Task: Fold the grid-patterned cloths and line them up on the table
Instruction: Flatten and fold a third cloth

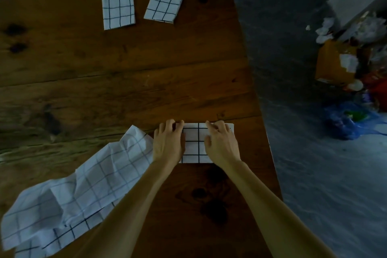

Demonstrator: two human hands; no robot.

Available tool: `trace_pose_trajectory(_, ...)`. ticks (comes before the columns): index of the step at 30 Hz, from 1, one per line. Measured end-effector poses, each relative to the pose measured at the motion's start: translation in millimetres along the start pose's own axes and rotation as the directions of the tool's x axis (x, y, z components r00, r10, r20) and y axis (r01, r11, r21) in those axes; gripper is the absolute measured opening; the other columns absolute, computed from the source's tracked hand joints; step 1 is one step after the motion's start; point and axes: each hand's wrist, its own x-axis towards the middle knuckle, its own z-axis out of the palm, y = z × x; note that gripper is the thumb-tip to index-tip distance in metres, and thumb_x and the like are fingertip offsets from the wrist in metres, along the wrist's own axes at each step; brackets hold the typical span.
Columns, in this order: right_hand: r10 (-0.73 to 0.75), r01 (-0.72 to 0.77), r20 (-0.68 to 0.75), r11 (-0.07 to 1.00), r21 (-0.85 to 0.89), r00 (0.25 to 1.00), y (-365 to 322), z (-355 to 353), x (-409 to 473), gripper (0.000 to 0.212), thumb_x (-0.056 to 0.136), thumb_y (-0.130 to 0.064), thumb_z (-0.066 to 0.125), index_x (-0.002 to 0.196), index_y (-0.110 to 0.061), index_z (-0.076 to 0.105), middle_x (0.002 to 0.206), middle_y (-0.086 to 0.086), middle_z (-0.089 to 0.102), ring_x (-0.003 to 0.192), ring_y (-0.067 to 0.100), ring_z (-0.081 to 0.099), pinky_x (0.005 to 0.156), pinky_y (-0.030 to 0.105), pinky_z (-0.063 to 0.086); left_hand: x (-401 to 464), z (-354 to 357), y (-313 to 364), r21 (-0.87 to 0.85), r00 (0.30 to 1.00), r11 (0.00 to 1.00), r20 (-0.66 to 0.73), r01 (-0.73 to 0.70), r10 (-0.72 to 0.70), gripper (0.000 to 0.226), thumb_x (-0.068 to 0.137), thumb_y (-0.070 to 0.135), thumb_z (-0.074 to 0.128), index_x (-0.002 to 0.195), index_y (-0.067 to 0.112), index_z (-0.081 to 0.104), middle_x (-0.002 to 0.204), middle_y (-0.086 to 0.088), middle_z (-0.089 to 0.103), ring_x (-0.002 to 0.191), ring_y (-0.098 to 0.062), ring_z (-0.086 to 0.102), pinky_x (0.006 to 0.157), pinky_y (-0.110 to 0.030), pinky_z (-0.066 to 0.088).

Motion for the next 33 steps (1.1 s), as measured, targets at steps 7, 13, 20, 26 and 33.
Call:
trace_pose_trajectory(7,0.012,-0.017,-0.06,0.997,-0.074,0.998,15.3,3.5,-5.6,0.046,0.098,-0.033,0.044,0.143,-0.021,0.042,0.129,0.006,0.048,0.114,0.02,0.047,0.09,0.031,0.042,-0.8,4.0,4.8,-0.006,0.995,0.996,-0.047,0.089,-0.089,0.038,0.095,0.028,0.05,0.132,0.017,0.05,0.135,-0.008,0.042,0.121,-0.027,0.039,0.098,-0.039,0.035)
trace_pose_trajectory(13,0.043,-0.046,-0.05,0.997,-0.063,0.998,15.8,3.9,-7.3,0.049,0.099,-0.037,0.041,0.146,-0.022,0.036,0.133,0.008,0.045,0.117,0.021,0.046,0.094,0.032,0.04,9.2,-1.5,5.1,-0.116,0.994,0.987,0.003,0.11,-0.111,0.027,0.091,0.025,0.056,0.117,0.02,0.05,0.127,-0.006,0.039,0.116,-0.026,0.035,0.093,-0.037,0.03)
trace_pose_trajectory(20,0.053,-0.054,-0.102,0.999,-0.006,0.993,17.2,8.3,-5.5,0.044,0.096,-0.038,0.044,0.138,-0.023,0.043,0.128,0.008,0.052,0.114,0.022,0.05,0.092,0.035,0.042,20.1,-10.5,7.8,-0.069,0.992,0.992,0.073,0.104,-0.099,0.033,0.088,0.022,0.061,0.119,0.023,0.05,0.123,-0.006,0.043,0.117,-0.026,0.035,0.094,-0.037,0.029)
trace_pose_trajectory(26,0.071,-0.072,-0.12,0.997,-0.004,0.99,13.1,6.9,-6.6,0.05,0.091,-0.035,0.054,0.137,-0.02,0.044,0.123,0.01,0.049,0.11,0.024,0.05,0.088,0.034,0.042,21.3,-9.5,5.9,-0.268,0.997,0.961,0.042,0.071,-0.062,0.012,0.087,0.02,0.065,0.092,0.02,0.054,0.095,0.004,0.057,0.099,-0.019,0.049,0.087,-0.034,0.029)
trace_pose_trajectory(33,-0.122,0.128,-0.048,0.98,0.155,0.991,-33.1,-30.0,8.2,0.024,0.098,-0.026,0.05,0.122,-0.022,0.053,0.123,-0.002,0.055,0.126,0.017,0.042,0.117,0.044,0.014,6.0,-48.0,6.4,-0.559,0.981,0.806,-0.111,-0.193,0.158,0.01,0.088,0.011,0.065,0.093,0.017,0.059,0.085,0.009,0.061,0.078,-0.003,0.059,0.066,-0.019,0.049)
